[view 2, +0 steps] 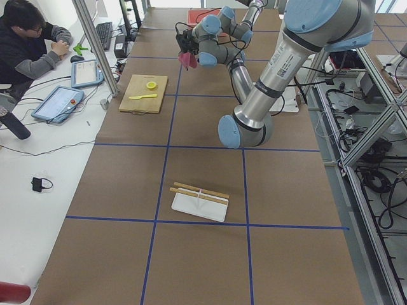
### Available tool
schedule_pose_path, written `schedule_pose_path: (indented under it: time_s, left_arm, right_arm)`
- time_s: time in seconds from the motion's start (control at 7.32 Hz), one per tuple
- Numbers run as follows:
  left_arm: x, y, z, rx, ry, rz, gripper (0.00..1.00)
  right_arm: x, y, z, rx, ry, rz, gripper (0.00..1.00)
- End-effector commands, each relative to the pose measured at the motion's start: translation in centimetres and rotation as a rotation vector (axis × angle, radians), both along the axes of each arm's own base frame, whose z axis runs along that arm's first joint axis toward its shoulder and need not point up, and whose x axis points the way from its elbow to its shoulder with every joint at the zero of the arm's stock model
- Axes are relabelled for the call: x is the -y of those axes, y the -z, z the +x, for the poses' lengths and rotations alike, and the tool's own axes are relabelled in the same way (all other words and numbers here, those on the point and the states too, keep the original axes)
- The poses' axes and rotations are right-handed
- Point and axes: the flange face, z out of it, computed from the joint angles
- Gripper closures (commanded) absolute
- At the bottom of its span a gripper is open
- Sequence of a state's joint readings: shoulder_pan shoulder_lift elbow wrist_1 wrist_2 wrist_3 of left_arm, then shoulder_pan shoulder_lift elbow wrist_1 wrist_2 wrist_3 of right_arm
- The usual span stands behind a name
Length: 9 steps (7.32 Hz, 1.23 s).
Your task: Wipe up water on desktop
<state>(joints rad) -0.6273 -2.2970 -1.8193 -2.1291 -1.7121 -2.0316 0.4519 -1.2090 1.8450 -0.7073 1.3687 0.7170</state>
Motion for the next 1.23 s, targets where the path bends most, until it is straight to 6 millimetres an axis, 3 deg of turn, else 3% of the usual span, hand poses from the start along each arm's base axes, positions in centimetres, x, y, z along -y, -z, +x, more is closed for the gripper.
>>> schedule_pose_path:
  time_s: [0.0, 0.27, 0.41, 0.55, 0.68, 0.96, 1.09]
  left_arm:
    - [-1.0, 0.9, -1.2, -0.027, -0.006, 0.018, 1.0]
    - [-1.2, 0.8, -1.4, -0.029, -0.007, 0.019, 1.0]
    - [-1.6, 1.0, -1.1, -0.032, -0.016, 0.022, 1.0]
    - [-1.7, 1.1, -1.2, -0.035, -0.017, 0.024, 1.0]
    - [-1.8, 1.1, -1.4, -0.037, -0.017, 0.027, 1.0]
    - [-2.1, 0.6, -1.9, -0.029, -0.018, 0.04, 1.0]
    - [-3.1, -0.9, -2.6, -0.01, -0.065, 0.058, 0.88]
  right_arm:
    - [0.0, -0.8, -0.7, -0.02, -0.001, -0.005, 0.42]
    - [0.1, -0.8, -0.7, -0.02, -0.007, -0.005, 0.46]
    - [0.3, -0.8, -0.6, -0.021, -0.027, -0.003, 0.61]
    - [0.3, -1.0, -0.6, -0.025, -0.028, -0.005, 0.9]
    - [0.4, -1.3, -0.5, -0.03, -0.03, -0.008, 1.0]
    - [0.6, -1.5, -0.3, -0.035, -0.034, -0.01, 1.0]
    - [0.8, -1.6, -0.1, -0.037, -0.039, -0.011, 1.0]
